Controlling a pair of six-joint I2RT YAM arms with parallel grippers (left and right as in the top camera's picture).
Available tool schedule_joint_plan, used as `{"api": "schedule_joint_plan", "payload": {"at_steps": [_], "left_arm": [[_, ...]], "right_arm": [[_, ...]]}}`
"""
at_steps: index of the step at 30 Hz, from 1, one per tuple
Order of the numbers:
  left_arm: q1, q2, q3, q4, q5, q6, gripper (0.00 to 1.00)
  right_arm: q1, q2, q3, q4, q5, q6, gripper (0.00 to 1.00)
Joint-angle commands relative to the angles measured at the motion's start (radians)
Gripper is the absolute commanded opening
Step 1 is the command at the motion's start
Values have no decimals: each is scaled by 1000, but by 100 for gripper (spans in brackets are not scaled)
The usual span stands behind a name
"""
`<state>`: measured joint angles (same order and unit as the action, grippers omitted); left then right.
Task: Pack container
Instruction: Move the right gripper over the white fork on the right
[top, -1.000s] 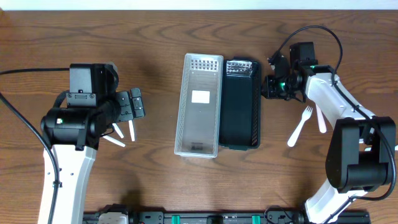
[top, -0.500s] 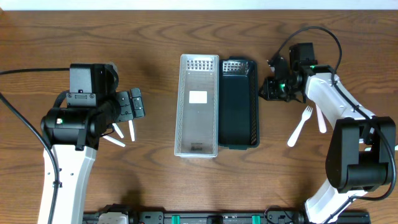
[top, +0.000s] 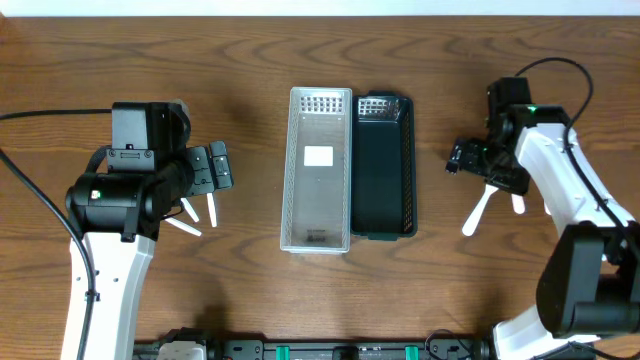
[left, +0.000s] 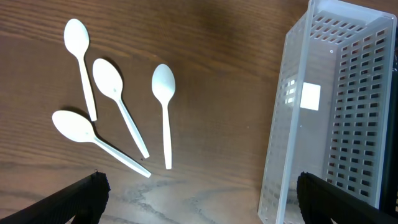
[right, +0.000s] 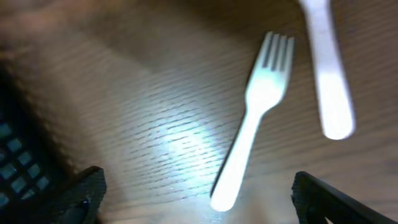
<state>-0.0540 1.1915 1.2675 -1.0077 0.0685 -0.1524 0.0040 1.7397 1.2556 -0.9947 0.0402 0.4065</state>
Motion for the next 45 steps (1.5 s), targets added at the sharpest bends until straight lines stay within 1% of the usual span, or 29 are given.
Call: {"api": "schedule_joint_plan", "payload": {"at_steps": [1, 4, 6, 13, 22, 31, 36, 37, 42, 45], "left_arm": [[5, 4, 19, -2, -1, 17, 98], [5, 4, 19, -2, -1, 17, 98], [5, 4, 19, -6, -1, 17, 98], [5, 4, 19, -23, -1, 17, 98], [5, 4, 19, -24, -1, 17, 98], [5, 4, 19, -24, -1, 17, 98], [5, 4, 19, -24, -1, 18, 98], [5, 4, 19, -24, -1, 18, 98], [5, 4, 19, -24, -1, 18, 98], [5, 4, 19, -24, -1, 18, 98]], "right_arm": [[-22, 5, 4, 17, 47, 63, 96], [-52, 41, 2, 42, 56, 116, 93], [-73, 72, 2, 60, 56, 132, 94], [-99, 161, 2, 121, 45, 108, 96], [-99, 194, 0, 176, 42, 93, 99], [-98, 268, -2, 195, 31, 93, 99], [-98, 275, -2, 195, 23, 93, 99], [-98, 275, -2, 195, 23, 93, 98], [-98, 275, -2, 171, 23, 93, 73], [-98, 275, -2, 165, 23, 93, 68]]}}
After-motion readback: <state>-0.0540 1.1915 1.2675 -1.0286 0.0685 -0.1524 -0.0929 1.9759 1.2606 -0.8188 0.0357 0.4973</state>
